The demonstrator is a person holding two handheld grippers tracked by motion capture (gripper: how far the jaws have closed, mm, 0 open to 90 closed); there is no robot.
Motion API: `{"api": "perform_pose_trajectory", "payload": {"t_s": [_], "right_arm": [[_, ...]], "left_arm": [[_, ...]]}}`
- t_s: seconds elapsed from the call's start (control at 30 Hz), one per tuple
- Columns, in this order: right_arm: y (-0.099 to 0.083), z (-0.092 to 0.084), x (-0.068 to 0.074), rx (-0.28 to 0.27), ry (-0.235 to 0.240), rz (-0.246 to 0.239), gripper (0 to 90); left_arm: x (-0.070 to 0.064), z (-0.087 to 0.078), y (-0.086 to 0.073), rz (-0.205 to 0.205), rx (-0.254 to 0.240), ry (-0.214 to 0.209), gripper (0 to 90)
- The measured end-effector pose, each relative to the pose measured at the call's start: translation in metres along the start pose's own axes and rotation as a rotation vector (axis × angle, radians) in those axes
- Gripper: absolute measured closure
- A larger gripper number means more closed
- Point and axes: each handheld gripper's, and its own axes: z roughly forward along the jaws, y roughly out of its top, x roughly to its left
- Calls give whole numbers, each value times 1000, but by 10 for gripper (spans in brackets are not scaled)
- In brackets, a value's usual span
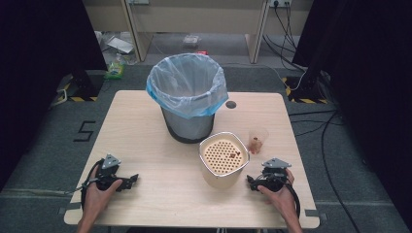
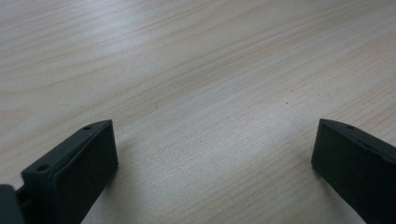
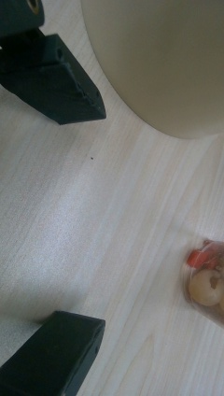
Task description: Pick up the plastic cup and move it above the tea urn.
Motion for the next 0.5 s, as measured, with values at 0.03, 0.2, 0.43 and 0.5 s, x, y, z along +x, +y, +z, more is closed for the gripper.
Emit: {"api": "perform_pose_trajectory", "payload": {"t_s": [0.03,0.2,0.43,0.5], "right_arm": [[0,0,0,1,1,-1,31],[0,0,-1,-2,3,0,50],[2,-8,-4,-16,2,1,177],[3,-12,-5,-24,6,-11,215]], "left_arm": [[0,0,0,0,0,0,0],[0,0,0,0,0,0,0],[1,0,0,4,-1,-6,0],[1,0,0,6,-1,-7,0]]}}
